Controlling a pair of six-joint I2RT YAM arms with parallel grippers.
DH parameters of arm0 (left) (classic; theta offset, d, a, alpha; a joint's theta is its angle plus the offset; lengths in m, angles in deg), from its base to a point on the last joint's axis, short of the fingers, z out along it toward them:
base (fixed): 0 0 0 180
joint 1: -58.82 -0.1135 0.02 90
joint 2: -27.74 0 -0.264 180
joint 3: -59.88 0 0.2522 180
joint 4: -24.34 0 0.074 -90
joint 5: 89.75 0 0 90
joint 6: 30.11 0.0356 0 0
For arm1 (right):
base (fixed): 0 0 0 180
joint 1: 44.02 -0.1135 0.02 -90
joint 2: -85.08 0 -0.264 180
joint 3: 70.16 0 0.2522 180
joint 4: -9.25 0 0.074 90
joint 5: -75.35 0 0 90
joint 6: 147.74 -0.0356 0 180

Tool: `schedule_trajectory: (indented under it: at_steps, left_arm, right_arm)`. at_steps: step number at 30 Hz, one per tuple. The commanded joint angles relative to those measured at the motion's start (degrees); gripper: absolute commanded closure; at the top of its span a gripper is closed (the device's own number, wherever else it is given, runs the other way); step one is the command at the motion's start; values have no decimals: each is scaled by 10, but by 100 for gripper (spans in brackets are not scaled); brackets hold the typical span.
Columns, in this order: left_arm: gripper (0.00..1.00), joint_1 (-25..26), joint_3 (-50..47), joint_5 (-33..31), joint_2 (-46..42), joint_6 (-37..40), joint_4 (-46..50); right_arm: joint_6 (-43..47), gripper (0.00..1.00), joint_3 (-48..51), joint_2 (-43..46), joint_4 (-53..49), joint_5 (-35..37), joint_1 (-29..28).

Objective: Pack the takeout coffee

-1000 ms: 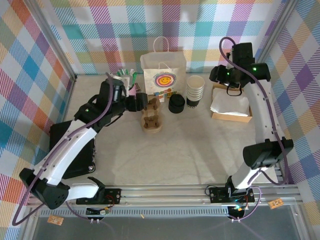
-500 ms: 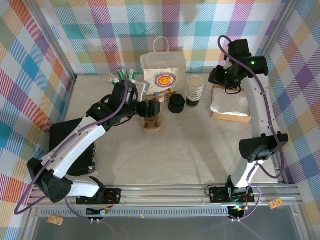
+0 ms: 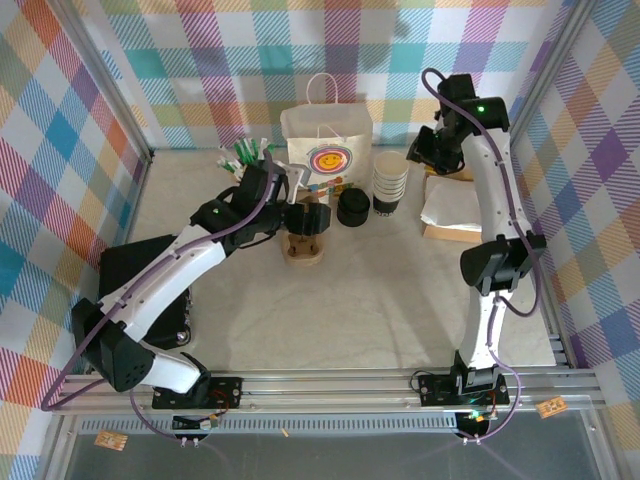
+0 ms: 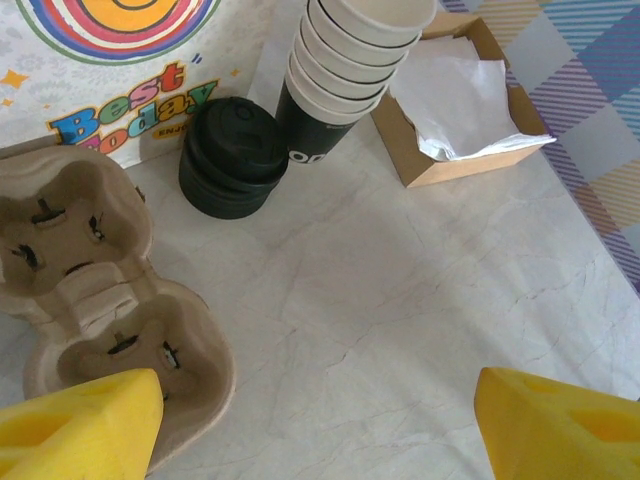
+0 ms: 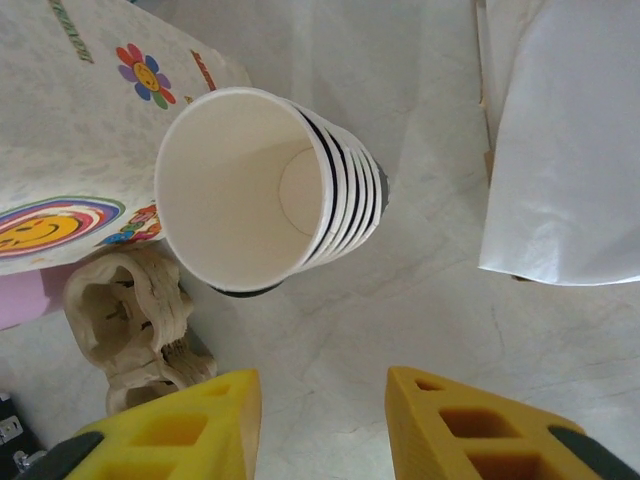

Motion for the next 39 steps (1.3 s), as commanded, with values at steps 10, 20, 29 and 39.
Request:
schedule_trajectory:
  at_steps: [10, 20, 29, 39]
  left_arm:
    - [14, 4, 19, -14, 17, -68, -8]
    - [13, 3, 43, -25, 29, -44, 41]
    - [12, 3, 49, -28, 34, -42, 50]
    - [12, 3, 62, -32, 45, -44, 57]
  right_arm:
    - [-16, 64, -74, -95, 14, -20, -2]
    - [-23, 69, -74, -118, 27, -25, -1]
    - [-18, 72, -74, -126, 25, -24, -2]
    - [-17, 78, -74, -133, 26, -24, -2]
